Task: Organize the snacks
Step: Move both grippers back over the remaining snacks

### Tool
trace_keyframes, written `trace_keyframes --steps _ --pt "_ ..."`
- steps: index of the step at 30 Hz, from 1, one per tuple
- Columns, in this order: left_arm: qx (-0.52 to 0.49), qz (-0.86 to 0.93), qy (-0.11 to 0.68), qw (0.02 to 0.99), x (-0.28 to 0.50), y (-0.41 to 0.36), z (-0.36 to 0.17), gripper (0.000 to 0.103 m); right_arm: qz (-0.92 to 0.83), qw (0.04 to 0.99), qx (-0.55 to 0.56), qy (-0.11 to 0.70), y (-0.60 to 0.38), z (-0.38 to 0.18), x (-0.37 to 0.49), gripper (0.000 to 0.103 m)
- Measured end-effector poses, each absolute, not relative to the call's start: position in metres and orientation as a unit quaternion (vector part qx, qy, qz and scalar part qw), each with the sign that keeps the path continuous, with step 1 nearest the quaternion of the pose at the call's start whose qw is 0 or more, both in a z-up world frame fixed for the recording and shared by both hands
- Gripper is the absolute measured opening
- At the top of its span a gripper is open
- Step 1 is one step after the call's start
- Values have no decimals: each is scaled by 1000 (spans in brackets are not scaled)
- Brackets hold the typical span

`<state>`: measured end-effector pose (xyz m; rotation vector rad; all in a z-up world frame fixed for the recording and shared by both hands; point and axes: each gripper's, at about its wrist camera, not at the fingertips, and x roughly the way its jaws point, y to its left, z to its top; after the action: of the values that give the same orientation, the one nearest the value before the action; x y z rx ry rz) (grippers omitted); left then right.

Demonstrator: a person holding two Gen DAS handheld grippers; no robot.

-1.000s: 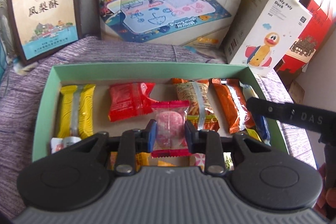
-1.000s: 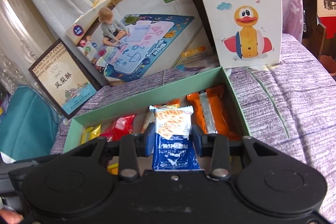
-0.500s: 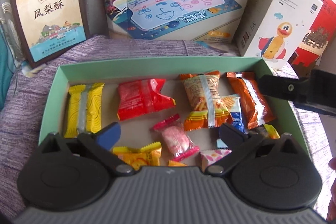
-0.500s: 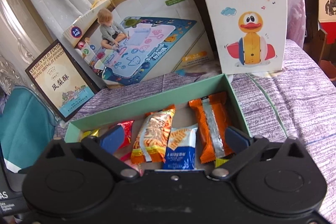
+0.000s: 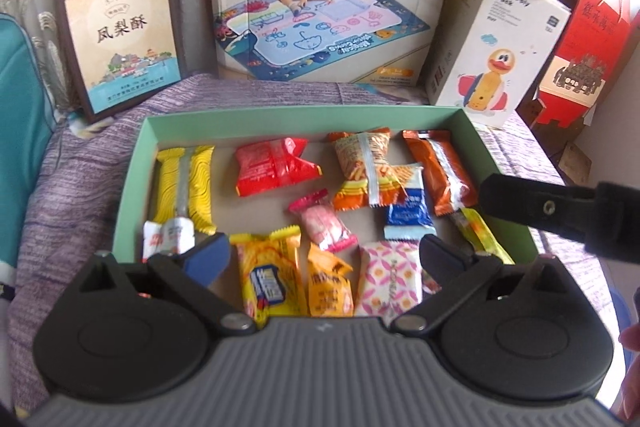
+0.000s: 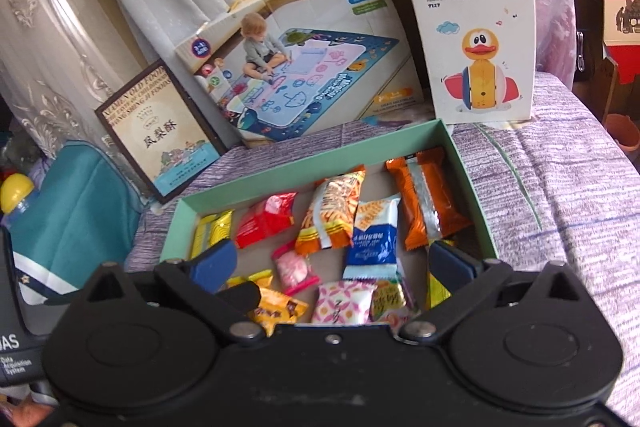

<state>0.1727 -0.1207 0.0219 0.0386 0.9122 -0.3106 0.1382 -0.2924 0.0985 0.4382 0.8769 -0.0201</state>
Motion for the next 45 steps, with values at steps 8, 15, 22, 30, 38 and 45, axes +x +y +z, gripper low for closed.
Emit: trace_keyframes --steps 8,15,22,30,38,45 --pt "28 -158 433 887 121 -109 28 103 -6 886 214 411 -294 114 85 103" --pt "42 -162 451 877 86 -107 11 103 -18 881 221 418 -306 105 45 103" --pt "62 -158 482 860 67 -115 -26 103 -44 859 240 450 -322 65 12 103" --pt "82 -157 507 844 57 -124 -59 103 -63 846 243 471 -332 25 -16 101" --pt "103 -171 480 854 60 -149 -62 92 -82 851 189 484 -319 6 -23 58" --pt "82 -174 490 850 66 -146 -67 79 -72 862 164 474 -306 7 -37 46"
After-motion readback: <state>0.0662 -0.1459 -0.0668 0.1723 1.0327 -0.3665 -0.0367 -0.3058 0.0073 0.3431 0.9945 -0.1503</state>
